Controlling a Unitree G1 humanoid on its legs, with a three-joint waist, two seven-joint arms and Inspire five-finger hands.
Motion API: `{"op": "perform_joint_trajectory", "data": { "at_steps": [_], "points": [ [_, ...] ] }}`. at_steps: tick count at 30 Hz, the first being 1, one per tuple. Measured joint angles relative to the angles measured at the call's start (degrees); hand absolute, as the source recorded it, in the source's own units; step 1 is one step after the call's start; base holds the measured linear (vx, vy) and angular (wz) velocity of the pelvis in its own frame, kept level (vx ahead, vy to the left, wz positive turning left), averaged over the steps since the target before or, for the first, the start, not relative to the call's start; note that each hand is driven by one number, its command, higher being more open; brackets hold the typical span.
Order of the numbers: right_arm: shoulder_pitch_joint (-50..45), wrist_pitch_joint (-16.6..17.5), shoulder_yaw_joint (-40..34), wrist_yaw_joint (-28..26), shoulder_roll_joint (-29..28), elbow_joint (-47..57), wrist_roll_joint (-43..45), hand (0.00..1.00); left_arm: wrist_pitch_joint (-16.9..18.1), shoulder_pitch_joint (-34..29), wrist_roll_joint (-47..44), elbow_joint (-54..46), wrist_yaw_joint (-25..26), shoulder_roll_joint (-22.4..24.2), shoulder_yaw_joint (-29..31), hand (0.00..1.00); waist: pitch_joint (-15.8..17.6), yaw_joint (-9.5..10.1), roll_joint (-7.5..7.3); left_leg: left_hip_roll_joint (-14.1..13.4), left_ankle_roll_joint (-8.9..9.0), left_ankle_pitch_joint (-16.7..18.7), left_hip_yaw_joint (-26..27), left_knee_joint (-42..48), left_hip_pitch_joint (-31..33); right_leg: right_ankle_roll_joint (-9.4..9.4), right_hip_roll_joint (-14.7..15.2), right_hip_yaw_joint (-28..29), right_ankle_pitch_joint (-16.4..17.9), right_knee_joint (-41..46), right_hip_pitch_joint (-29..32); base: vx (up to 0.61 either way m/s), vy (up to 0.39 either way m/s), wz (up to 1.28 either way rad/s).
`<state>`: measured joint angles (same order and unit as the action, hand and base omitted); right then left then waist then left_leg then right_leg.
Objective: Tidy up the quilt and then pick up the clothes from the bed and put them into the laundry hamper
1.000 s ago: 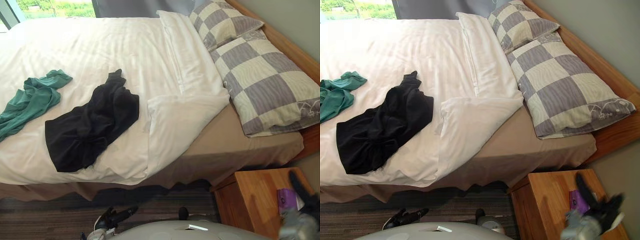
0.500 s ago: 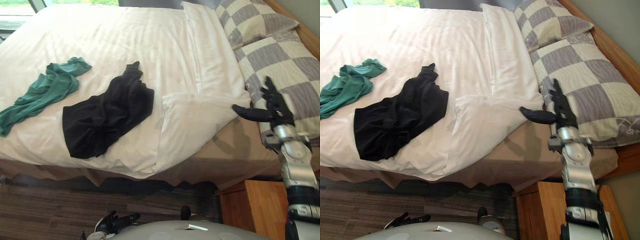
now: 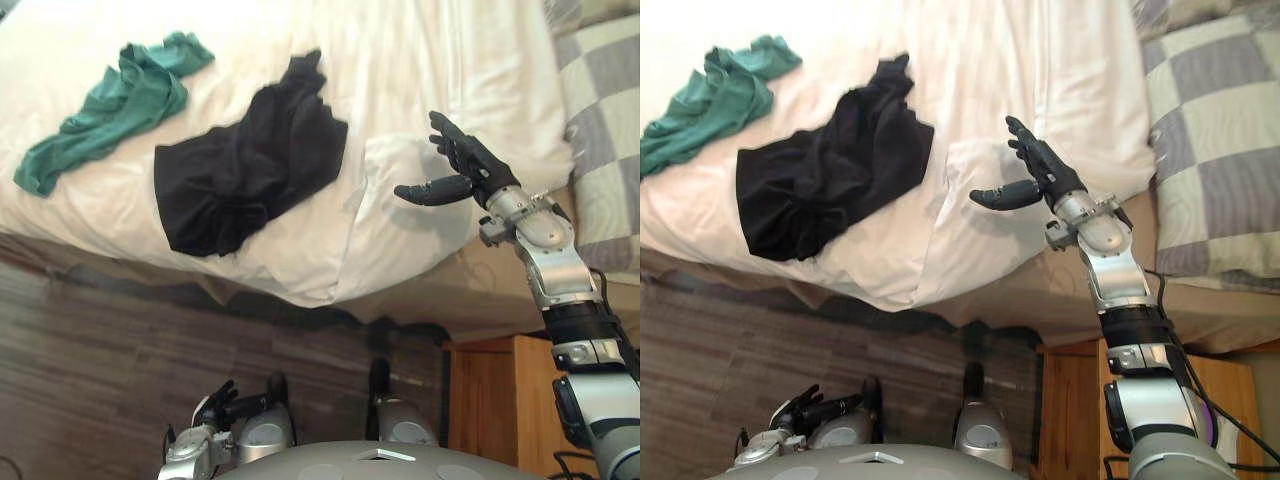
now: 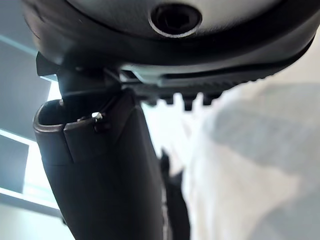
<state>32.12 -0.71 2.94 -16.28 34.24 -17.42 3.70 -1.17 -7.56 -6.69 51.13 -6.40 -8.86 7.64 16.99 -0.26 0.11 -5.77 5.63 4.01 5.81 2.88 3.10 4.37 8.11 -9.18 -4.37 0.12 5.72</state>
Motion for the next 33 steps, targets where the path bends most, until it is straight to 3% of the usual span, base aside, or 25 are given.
{"op": "perform_joint_trajectory", "data": {
  "at_steps": [3, 4, 10, 17, 21, 24, 26, 28, 31, 32, 33],
  "points": [
    [4.4, -1.3, 0.8, 0.1, 1.8, -0.2, -3.1, 1.00, 0.5, 2.5, -0.2, -0.2, 0.0, -0.1, -0.8, 1.00, 3.8, 0.08, 1.38, 0.0, 0.00, -0.9, -0.8, 0.4, 2.9, -0.24, 0.0, 0.0, -1.3, 0.0, 2.5, -0.07, -0.008, 0.12],
    [6.2, -1.8, 1.1, 0.5, 2.4, -1.1, -3.5, 0.00, 1.0, 3.0, -1.1, -0.6, 0.1, -0.1, -1.2, 1.00, 5.1, 0.14, 1.65, 0.0, -0.01, -1.1, -1.0, 0.6, 3.9, -0.30, 0.0, 0.1, -1.5, 0.0, 3.3, -0.06, 0.004, 0.09],
    [16.8, -3.2, 0.9, 4.0, 5.9, -11.4, -2.8, 0.00, 1.2, 4.2, -2.7, -2.9, 0.9, -0.1, -3.5, 1.00, 9.2, 1.04, 3.83, 0.3, -0.72, -2.0, -1.2, 0.9, 6.7, -0.46, 0.2, 1.3, -4.7, -0.1, 6.3, -0.04, 0.037, 0.01],
    [18.3, -0.7, 0.9, 3.8, 6.5, -17.5, -3.2, 0.00, 1.7, 5.3, 0.6, -2.8, 1.2, -1.0, -3.3, 1.00, 9.4, 1.89, 3.77, 1.0, -1.07, -2.3, -1.2, 1.0, 6.4, -0.36, 0.8, 1.6, -4.8, -0.1, 6.1, -0.02, 0.026, -0.01],
    [12.4, -0.2, -1.2, 3.8, 4.3, -17.3, -2.8, 0.00, 2.5, 5.5, 5.6, -3.3, 1.3, -1.0, -3.4, 1.00, 9.1, 2.31, 2.54, 0.7, -0.86, -2.2, -0.4, 1.1, 3.6, -0.35, 0.6, 1.6, -4.7, -0.3, 3.5, -0.02, 0.004, -0.06],
    [4.8, 0.0, -3.5, 4.1, 0.3, -15.0, -2.7, 0.00, 2.5, 5.2, 10.0, -3.2, 1.6, -1.7, -3.5, 1.00, 6.9, 2.91, -0.23, 0.6, -0.63, -1.7, 1.2, 0.9, 1.9, -0.31, 0.4, 2.0, -4.7, -1.5, 2.0, -0.01, -0.005, -0.26],
    [-3.1, -0.1, -4.6, 4.7, -4.8, -11.0, -2.2, 0.00, 2.4, 4.7, 14.1, -1.8, 1.9, -2.6, -3.5, 1.00, 3.8, 2.88, -3.07, 0.1, -0.23, -1.1, 3.0, 0.7, 0.0, -0.32, -0.2, 3.5, -4.6, -2.7, 0.7, 0.01, -0.036, -0.36],
    [-9.6, -0.1, -4.6, 5.3, -7.6, -8.3, -2.2, 0.00, 2.4, 4.0, 16.1, -1.1, 2.2, -2.6, -3.5, 1.00, 0.5, 2.61, -4.58, 0.1, -0.03, -0.5, 4.3, 0.6, -1.5, -0.13, -0.4, 4.8, -4.0, -3.3, -0.3, 0.03, -0.030, -0.34],
    [-20.0, 0.1, -6.1, 6.7, -11.0, -4.5, -0.8, 0.00, 2.4, 2.0, 16.9, 0.3, 2.3, -2.4, -3.6, 1.00, -4.6, 0.60, -4.82, 0.1, 0.01, 0.1, 6.0, -0.5, -4.1, 0.34, -0.5, 6.1, -3.1, -3.2, -1.5, 0.04, -0.002, -0.29],
    [-22.5, 0.2, -7.2, 7.0, -12.2, -3.9, -0.5, 1.00, 2.4, 1.2, 16.9, 0.5, 2.5, -2.2, -3.6, 1.00, -5.8, 0.10, -4.71, 0.1, 0.05, 0.4, 6.7, -0.7, -4.8, 0.38, -0.5, 6.6, -3.0, -3.2, -1.7, 0.04, 0.018, -0.29],
    [-23.8, 0.3, -8.0, 7.3, -13.1, -3.7, -0.3, 1.00, 2.4, 0.7, 16.9, 0.7, 2.5, -2.2, -3.6, 1.00, -6.6, -0.20, -4.65, 0.1, 0.05, 0.6, 7.2, -0.9, -5.4, 0.39, -0.5, 7.0, -2.8, -3.2, -1.9, 0.04, 0.027, -0.35]
  ]
}}
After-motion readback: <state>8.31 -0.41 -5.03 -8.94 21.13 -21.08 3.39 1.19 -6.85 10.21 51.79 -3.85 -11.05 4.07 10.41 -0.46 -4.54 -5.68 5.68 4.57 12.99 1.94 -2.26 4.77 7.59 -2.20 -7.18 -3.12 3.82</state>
